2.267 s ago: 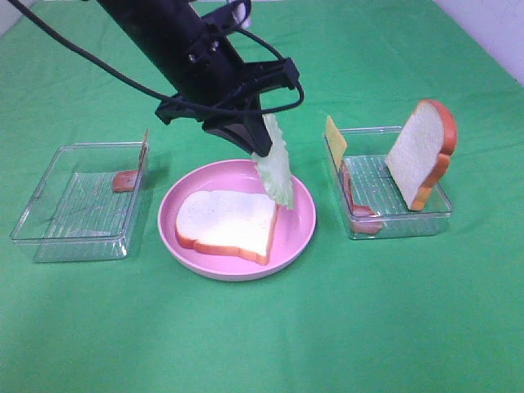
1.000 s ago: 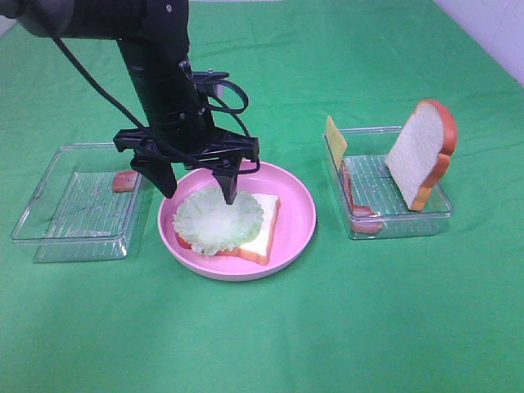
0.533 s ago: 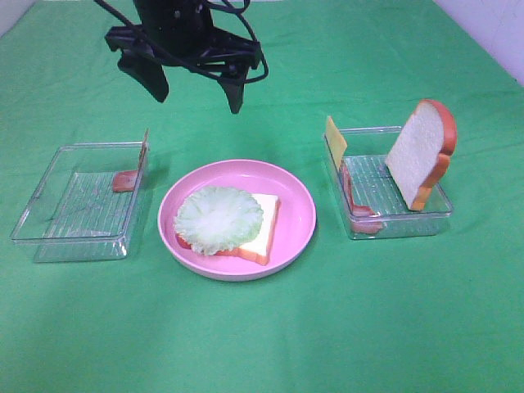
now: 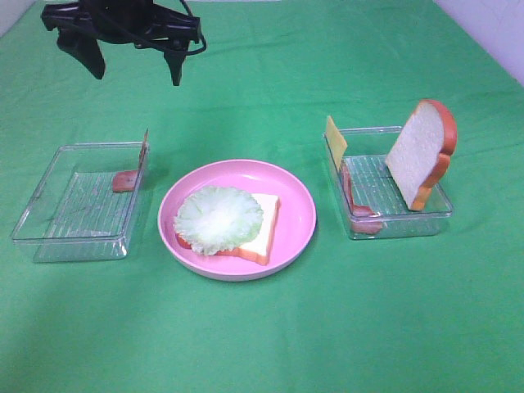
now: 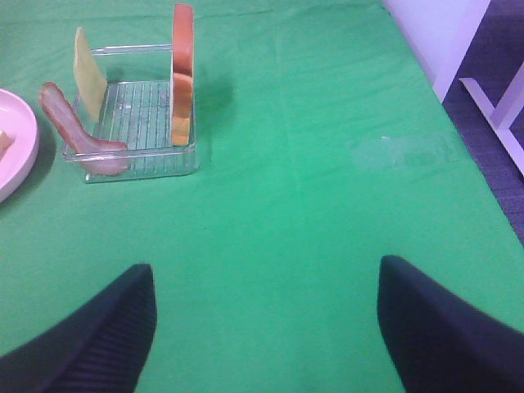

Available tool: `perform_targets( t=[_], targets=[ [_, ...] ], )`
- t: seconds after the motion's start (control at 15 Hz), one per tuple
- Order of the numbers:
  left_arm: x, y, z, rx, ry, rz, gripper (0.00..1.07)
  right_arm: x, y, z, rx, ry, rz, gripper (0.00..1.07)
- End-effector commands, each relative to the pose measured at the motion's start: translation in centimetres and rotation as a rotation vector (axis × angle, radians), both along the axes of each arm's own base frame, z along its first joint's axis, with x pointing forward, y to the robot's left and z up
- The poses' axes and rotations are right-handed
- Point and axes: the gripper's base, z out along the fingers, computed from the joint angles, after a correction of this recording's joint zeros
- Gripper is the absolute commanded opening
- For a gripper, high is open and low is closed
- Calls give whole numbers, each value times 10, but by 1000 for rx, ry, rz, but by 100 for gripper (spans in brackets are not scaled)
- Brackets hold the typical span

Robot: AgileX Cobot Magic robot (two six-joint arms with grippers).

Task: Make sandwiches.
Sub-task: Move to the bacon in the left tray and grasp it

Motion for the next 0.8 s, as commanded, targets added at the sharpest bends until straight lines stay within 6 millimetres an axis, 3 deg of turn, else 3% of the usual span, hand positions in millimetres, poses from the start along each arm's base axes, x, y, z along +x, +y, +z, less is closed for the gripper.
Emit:
perform_targets(
  t=[0.07, 0.53, 0.8],
  targets=[
    [0, 5, -15, 33, 93, 34, 90, -2, 0, 1, -12, -25, 0, 71],
    [13, 1, -74, 64, 192, 152, 90, -2, 0, 1, -12, -25, 0, 71],
    [15, 1, -87, 91, 211, 151, 90, -2, 0, 1, -12, -25, 0, 71]
  ],
)
